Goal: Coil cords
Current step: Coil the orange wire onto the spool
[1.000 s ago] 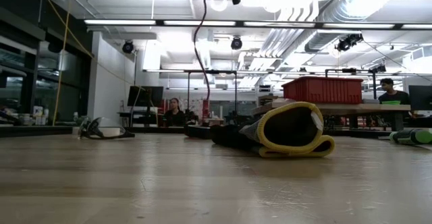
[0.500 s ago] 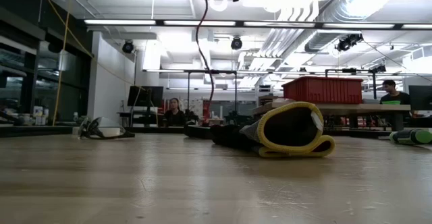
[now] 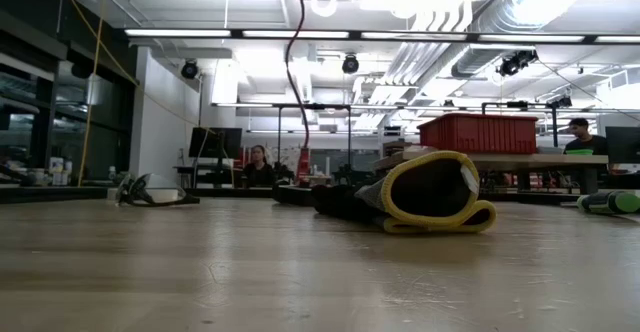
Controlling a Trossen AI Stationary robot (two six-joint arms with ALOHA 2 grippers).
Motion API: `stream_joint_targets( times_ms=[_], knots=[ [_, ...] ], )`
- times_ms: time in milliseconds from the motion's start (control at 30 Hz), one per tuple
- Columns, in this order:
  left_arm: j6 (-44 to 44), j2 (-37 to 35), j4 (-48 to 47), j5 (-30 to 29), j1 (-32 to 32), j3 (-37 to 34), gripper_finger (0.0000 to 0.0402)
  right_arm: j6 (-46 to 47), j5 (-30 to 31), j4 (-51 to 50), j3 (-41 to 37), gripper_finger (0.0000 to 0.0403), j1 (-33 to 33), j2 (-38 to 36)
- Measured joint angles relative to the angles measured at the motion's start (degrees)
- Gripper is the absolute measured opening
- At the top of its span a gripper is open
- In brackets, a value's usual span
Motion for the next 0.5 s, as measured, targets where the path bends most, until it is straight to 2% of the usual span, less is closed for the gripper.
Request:
stream_joint_targets(
  times_ms=[233, 400, 500],
  knots=[
    [0.0, 0.0, -0.3, -0.2, 0.2, 0.0, 0.0000, -1.3, 0.1, 0.1, 0.0, 0.0096, 0.0, 0.0],
    [0.5, 0.0, -0.8, -1.1, 0.2, 0.0, 0.0000, 1.0, 0.0, -0.1, 0.0, 0.0017, 0.5, 0.0],
    [0.3, 0.0, -0.9, -1.3, 0.8, 0.0, 0.0000, 4.9, -0.2, -0.2, 0.0, 0.0008, 1.1, 0.0]
  ],
)
